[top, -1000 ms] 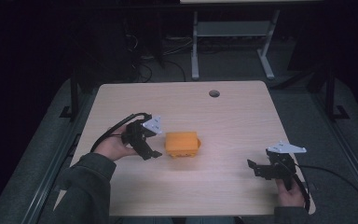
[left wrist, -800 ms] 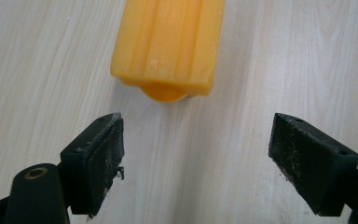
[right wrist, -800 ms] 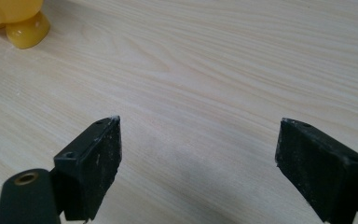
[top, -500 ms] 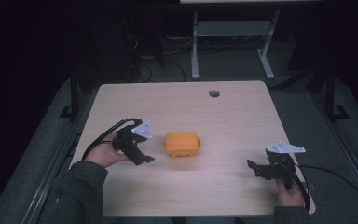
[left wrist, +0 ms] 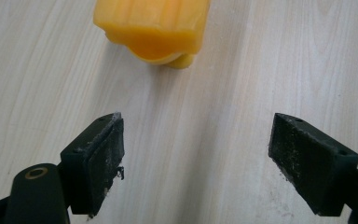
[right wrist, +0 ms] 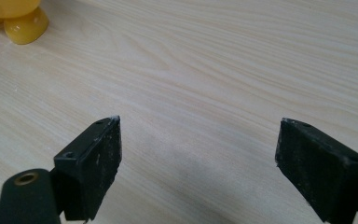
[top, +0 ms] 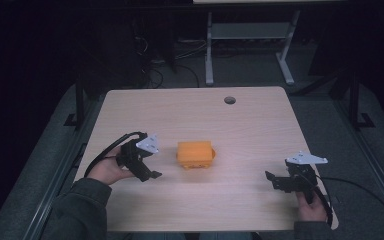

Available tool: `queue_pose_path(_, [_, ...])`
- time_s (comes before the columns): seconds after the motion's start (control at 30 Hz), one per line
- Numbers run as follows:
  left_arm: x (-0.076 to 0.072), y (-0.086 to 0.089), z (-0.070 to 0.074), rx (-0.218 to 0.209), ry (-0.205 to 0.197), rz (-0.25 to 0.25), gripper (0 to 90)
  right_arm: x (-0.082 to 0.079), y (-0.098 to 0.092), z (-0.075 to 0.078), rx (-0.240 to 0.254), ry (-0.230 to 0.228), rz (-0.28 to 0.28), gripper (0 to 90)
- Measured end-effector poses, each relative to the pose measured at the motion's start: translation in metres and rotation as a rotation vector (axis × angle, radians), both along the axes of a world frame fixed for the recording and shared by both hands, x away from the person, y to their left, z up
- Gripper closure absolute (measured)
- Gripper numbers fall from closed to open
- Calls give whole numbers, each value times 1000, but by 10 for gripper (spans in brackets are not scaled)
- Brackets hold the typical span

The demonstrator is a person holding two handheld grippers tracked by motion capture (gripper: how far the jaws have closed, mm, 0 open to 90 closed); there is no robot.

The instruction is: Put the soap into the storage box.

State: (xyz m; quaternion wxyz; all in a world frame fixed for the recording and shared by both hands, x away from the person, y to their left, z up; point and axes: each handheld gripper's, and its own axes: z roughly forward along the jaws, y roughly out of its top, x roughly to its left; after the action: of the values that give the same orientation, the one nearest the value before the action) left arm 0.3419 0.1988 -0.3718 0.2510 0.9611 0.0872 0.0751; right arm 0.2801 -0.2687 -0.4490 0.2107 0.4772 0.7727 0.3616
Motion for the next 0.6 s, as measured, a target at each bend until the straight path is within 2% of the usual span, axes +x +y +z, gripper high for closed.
queue_pose_path(0.43, [-10, 12, -12, 1, 10, 12, 175, 0, 1, 0, -8, -6, 8, 139])
queue_pose_path(0.6, [-13, 15, -15, -16, 14, 27, 175, 0, 1, 0, -11, -7, 11, 139])
